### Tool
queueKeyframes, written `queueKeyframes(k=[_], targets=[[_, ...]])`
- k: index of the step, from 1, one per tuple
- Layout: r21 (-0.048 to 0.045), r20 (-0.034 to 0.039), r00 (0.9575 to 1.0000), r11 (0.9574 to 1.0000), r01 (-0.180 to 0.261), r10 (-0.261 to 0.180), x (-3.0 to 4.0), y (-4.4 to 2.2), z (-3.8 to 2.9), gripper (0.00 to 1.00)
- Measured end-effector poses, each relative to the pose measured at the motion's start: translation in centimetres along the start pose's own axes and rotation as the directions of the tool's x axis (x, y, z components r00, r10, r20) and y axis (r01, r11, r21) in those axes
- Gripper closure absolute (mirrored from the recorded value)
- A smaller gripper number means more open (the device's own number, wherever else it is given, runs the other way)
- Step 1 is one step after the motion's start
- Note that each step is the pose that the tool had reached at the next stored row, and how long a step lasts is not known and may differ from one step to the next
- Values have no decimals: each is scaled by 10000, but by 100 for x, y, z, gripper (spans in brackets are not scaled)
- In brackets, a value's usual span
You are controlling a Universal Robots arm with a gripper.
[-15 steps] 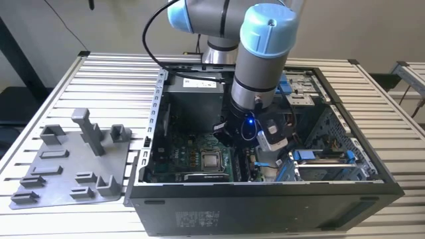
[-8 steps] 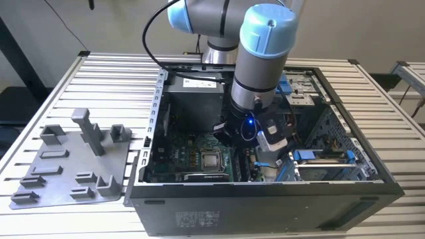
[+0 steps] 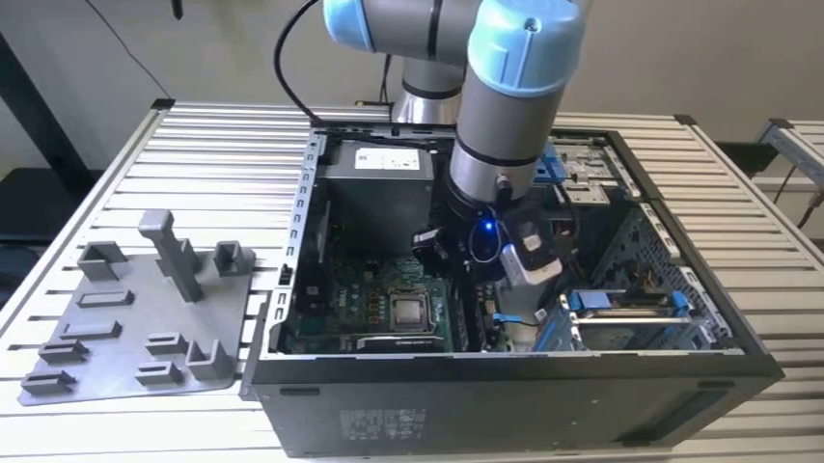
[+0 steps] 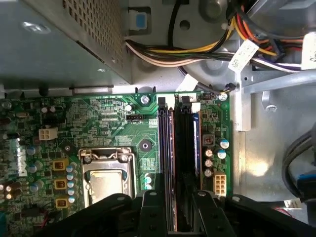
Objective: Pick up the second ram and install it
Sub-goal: 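Insert the second ram into the second slot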
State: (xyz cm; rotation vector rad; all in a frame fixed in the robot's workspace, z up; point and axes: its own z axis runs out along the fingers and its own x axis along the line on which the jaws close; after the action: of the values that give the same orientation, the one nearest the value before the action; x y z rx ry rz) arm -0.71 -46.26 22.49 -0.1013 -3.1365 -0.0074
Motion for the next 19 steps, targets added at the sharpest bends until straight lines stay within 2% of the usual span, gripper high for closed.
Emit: queueKeyframes(k=[5, 11, 12, 14, 19], targets=[[-2, 2, 10000, 10000, 1, -1, 1, 8, -215, 72], [-21, 1, 10000, 10000, 0, 0, 2, 8, -217, 74], [-24, 0, 10000, 10000, 0, 0, 2, 9, -217, 86], [-29, 0, 10000, 10000, 0, 0, 2, 8, -218, 89], [-44, -1, 10000, 10000, 1, -1, 2, 8, -218, 89]])
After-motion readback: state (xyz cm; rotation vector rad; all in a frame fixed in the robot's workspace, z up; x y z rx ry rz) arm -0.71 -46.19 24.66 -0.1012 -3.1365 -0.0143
